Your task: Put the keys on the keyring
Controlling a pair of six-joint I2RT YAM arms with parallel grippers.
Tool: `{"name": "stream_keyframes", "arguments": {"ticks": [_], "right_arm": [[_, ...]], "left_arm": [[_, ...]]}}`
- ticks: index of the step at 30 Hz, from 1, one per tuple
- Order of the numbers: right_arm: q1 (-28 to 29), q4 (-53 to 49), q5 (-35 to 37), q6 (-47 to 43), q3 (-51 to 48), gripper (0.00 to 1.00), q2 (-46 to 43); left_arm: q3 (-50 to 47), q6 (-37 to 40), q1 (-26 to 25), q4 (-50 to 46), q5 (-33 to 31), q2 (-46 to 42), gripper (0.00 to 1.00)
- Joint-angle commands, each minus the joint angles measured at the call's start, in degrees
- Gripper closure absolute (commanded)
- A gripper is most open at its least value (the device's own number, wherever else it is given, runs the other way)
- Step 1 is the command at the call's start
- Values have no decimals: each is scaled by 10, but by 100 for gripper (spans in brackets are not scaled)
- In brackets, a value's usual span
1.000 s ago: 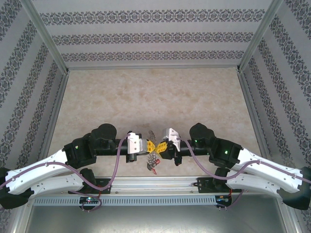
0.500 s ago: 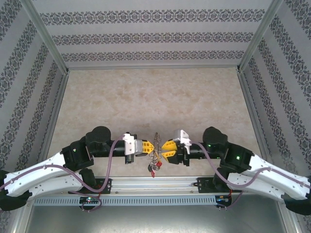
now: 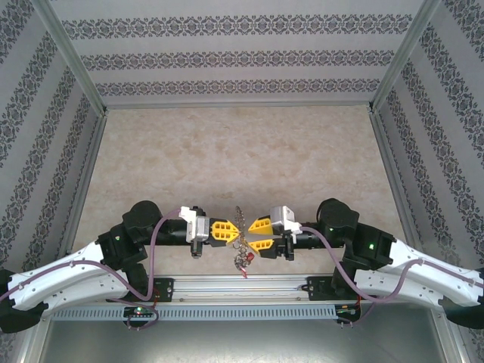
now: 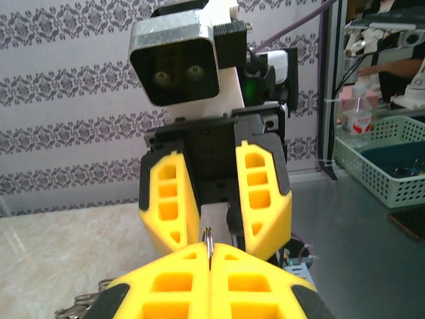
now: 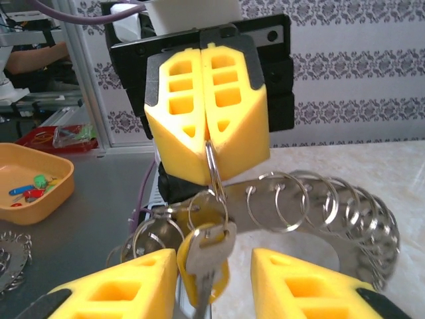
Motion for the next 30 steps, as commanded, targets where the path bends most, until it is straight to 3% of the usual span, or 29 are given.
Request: {"name": "stream_keyframes", "arguments": {"ticks": [1,22,30], "right_arm": [[11,50,-25,-14,22,66,3],[16,107,-36,-6,15,72,17],[16,89,-25,-14,19,97,28]], "left_arm": [[0,-23,6,80,25,-2,100],[-6,-26,7,85,37,-2,100],[-4,-26,7,87,37,0,100]]}}
